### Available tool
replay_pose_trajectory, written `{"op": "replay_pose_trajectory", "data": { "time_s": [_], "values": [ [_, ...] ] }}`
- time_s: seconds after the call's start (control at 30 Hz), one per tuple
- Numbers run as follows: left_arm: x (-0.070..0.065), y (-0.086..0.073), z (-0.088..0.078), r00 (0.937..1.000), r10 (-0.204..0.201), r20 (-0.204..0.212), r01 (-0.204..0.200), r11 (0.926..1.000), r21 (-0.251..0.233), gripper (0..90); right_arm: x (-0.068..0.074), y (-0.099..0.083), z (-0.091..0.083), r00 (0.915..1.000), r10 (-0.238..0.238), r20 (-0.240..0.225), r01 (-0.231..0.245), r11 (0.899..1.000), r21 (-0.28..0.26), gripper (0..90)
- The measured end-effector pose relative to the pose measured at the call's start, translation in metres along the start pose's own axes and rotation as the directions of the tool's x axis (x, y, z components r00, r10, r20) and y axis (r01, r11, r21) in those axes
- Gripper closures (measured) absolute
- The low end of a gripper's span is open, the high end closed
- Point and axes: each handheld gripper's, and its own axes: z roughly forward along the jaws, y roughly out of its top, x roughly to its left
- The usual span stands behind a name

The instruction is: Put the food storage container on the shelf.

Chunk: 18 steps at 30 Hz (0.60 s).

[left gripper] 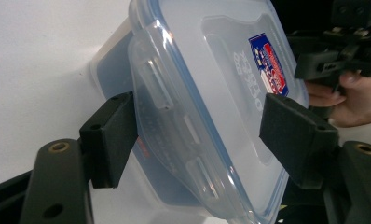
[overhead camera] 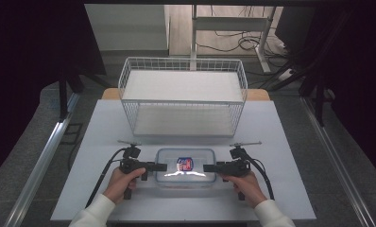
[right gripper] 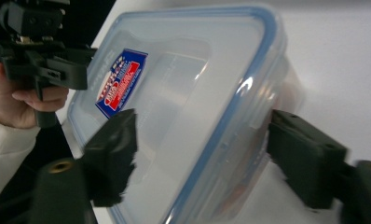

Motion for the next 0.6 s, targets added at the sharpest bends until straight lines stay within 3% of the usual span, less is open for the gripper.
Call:
{"op": "replay_pose_trajectory", "data": {
  "time_s": [0.17, 0.5, 0.6],
  "values": [
    [-0.003, 0.000, -0.004, 0.9999, 0.000, -0.012, 0.000, 1.0000, -0.008, 35.5, -0.001, -0.001, -0.006, 0.9993, 0.036, -0.007, -0.036, 0.999, -0.007, 37.9],
    [-0.012, -0.006, -0.015, 0.9999, 0.012, -0.011, -0.012, 0.9994, -0.032, 43.9, 0.006, -0.004, -0.016, 0.9981, 0.060, -0.015, -0.061, 0.998, -0.024, 46.8],
    [-0.016, -0.009, -0.017, 0.9995, 0.027, -0.017, -0.028, 0.9990, -0.035, 45.3, 0.010, -0.006, -0.019, 0.9988, 0.048, -0.011, -0.049, 0.998, -0.032, 47.9]
  ]
}}
